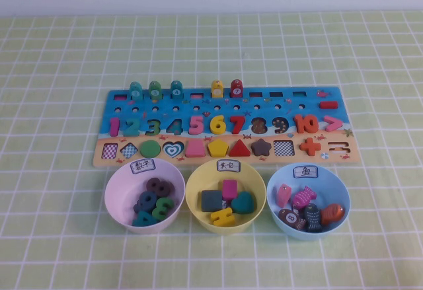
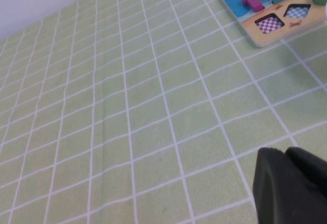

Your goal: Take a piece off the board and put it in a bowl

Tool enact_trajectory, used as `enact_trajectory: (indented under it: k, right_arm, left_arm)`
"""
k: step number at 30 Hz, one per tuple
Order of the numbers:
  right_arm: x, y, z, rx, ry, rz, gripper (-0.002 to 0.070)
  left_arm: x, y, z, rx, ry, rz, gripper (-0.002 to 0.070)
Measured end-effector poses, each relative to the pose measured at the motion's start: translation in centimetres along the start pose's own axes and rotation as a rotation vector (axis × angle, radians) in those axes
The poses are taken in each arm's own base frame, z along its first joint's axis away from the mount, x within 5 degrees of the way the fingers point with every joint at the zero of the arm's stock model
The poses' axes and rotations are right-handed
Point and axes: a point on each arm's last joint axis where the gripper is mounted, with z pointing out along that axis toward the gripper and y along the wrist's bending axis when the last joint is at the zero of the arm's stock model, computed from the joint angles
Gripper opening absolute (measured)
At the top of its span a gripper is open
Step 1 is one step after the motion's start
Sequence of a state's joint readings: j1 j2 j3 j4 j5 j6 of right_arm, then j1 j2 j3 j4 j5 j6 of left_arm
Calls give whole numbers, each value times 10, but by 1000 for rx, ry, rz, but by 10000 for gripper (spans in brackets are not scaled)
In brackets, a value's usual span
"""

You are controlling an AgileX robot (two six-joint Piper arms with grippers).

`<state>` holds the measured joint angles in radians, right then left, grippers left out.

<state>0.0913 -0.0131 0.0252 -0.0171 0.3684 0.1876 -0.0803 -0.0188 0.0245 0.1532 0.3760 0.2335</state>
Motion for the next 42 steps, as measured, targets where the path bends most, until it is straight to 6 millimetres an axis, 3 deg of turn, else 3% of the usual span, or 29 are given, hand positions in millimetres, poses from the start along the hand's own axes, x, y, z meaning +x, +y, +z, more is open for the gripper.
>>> enact_trajectory:
  k: [9, 18, 21, 31, 35, 42]
  right_arm:
    - [0, 0, 0, 0, 0, 0, -19]
    - [0, 0, 0, 0, 0, 0, -19]
    - [0, 0, 0, 0, 0, 0, -19]
    - [0, 0, 0, 0, 0, 0, -19]
    - [0, 0, 0, 0, 0, 0, -19]
    - [0, 0, 0, 0, 0, 0, -19]
  left_arm:
    - [-6, 0, 0, 10, -67, -135, -5]
    - [-32, 7, -6, 45, -372, -688, -5]
    - [-37, 11, -9, 53, -452, -794, -5]
    - [-43, 15, -12, 35, -535, -776, -5]
    - [-43, 15, -12, 67, -538, -903, -4]
    - [-43, 12, -12, 107, -400, -971, -4]
